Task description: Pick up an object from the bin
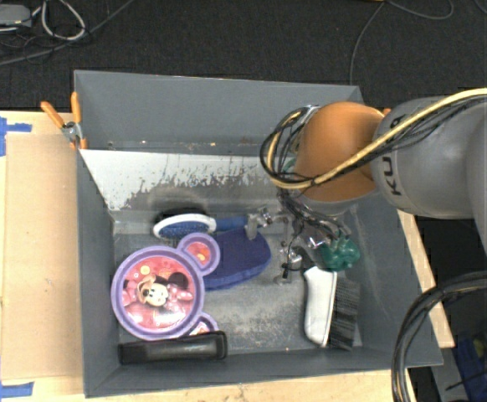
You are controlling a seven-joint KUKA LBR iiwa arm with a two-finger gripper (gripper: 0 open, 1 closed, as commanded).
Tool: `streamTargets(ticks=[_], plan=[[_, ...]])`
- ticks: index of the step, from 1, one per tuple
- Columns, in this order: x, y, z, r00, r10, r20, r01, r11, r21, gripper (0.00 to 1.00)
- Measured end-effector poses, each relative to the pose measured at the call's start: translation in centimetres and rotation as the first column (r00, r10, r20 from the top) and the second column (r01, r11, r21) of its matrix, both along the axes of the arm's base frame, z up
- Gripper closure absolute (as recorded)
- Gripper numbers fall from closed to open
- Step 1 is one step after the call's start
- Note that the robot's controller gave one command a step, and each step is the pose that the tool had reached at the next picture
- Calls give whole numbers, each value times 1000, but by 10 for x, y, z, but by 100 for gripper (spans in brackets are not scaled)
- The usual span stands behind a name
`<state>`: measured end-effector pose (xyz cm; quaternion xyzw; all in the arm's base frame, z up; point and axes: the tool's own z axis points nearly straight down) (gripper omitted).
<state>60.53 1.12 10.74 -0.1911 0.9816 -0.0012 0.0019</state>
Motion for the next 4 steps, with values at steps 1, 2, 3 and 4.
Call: streamTargets(ticks=[1, 2, 3, 4], plan=[[6, 1, -27, 995, 96, -1, -96, 995, 2, 0], [10, 29, -33, 992, 128, 1, -128, 992, -1, 0], [8, 45, -34, 988, 154, 1, -154, 988, 0, 0], [8, 49, -34, 987, 161, 2, -161, 987, -2, 0]])
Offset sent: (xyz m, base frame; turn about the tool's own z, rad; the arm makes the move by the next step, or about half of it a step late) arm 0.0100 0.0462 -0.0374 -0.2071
